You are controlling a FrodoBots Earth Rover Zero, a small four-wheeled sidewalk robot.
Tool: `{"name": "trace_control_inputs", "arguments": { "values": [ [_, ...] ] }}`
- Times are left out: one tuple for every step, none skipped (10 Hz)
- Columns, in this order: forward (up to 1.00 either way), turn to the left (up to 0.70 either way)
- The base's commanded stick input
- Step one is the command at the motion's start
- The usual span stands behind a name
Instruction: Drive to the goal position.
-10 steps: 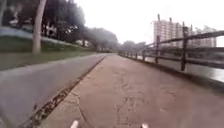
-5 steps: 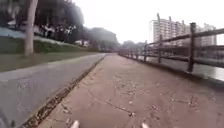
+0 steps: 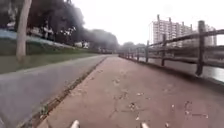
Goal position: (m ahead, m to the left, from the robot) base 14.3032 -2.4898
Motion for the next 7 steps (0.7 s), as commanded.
{"name": "trace_control_inputs", "arguments": {
  "values": [
    [0.7, 0.0],
    [0.7, 0.0],
    [0.7, 0.0],
    [0.7, 0.0],
    [0.7, 0.0],
    [0.7, 0.0],
    [0.7, 0.0]
  ]
}}
